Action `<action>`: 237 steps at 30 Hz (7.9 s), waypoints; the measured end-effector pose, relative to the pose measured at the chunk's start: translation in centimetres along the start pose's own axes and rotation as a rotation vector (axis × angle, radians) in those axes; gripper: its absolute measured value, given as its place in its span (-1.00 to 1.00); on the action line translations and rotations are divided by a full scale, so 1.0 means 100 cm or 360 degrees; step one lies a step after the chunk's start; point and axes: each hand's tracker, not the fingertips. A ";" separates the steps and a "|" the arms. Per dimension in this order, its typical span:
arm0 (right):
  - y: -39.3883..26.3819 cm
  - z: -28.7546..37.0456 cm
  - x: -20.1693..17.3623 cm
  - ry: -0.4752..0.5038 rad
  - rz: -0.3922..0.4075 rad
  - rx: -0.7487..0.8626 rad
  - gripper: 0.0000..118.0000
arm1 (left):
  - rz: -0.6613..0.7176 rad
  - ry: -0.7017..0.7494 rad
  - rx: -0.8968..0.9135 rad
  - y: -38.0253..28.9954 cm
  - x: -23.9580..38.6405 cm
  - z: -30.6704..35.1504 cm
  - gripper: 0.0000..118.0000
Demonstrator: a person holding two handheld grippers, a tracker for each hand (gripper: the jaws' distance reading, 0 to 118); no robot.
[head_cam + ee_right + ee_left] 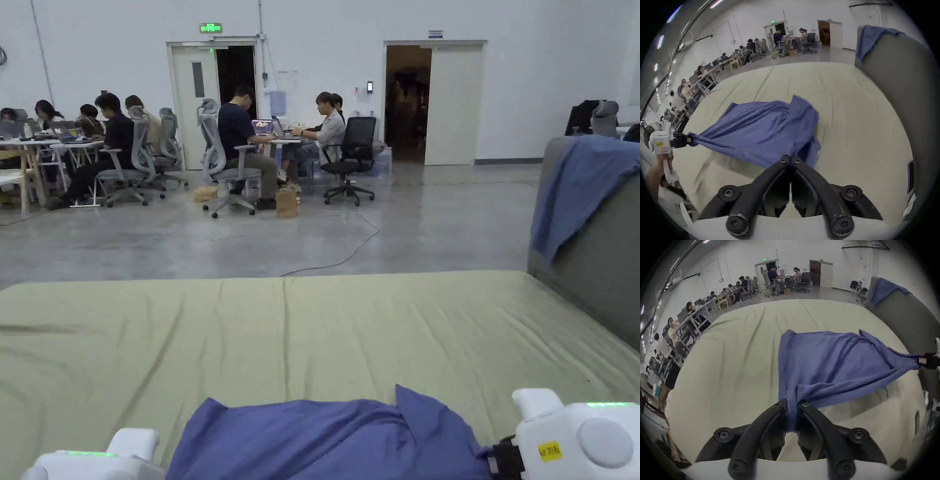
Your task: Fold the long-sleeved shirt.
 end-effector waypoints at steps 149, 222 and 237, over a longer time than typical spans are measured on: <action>0.023 -0.164 0.005 -0.0256 -0.0617 -0.0539 0.92 | 0.0289 -0.0040 -0.0004 -0.074 -0.018 -0.044 -1.00; -0.284 0.090 -0.081 0.0708 -0.0336 -0.0273 -1.00 | 0.0721 -0.1195 -0.0343 -0.267 -0.018 -0.005 0.96; -0.272 0.097 -0.099 0.0706 -0.0282 -0.0287 -1.00 | 0.1252 -0.1288 -0.0117 -0.278 -0.081 0.039 -0.87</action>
